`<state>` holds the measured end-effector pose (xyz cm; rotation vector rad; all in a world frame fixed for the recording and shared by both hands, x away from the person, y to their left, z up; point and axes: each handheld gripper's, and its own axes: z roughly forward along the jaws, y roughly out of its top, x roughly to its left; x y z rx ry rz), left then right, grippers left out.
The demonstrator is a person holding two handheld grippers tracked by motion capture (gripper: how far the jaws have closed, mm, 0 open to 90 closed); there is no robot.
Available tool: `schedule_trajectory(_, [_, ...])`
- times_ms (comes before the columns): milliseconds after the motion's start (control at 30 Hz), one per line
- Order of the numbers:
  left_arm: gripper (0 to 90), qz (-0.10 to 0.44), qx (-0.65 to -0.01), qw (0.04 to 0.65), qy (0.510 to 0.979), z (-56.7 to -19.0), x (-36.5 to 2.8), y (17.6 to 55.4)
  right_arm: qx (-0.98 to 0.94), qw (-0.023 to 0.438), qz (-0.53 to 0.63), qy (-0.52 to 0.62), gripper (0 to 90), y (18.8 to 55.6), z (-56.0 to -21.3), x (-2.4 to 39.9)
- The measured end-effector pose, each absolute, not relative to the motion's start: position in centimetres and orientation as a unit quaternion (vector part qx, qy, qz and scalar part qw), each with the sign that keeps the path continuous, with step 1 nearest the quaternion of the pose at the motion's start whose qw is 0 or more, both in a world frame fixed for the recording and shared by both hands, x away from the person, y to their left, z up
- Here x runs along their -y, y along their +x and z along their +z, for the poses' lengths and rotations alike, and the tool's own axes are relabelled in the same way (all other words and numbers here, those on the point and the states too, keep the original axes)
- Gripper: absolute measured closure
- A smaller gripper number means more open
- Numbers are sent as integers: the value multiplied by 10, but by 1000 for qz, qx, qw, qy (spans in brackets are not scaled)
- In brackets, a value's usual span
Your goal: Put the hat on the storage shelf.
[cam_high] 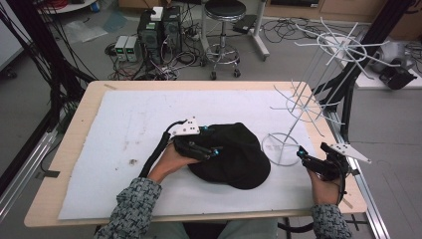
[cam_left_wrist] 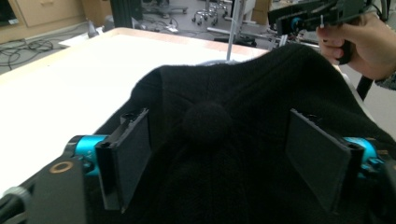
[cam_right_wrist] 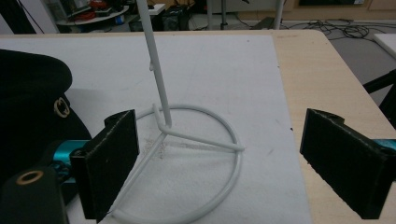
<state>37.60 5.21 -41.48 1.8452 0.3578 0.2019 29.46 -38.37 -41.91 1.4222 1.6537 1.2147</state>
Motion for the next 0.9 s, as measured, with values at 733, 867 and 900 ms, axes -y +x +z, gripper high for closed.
schedule_trajectory(733, [717, 115, -113, 621, 767, -393, -59, 367, -626, 319, 460, 543, 107, 294, -419, 386])
schedule_trajectory(867, [718, 120, -101, 628, 762, -389, -59, 366, -624, 318, 461, 545, 107, 294, -419, 387])
schedule_trajectory(900, [718, 121, -95, 632, 759, -388, -58, 365, -624, 318, 461, 545, 107, 294, -419, 387])
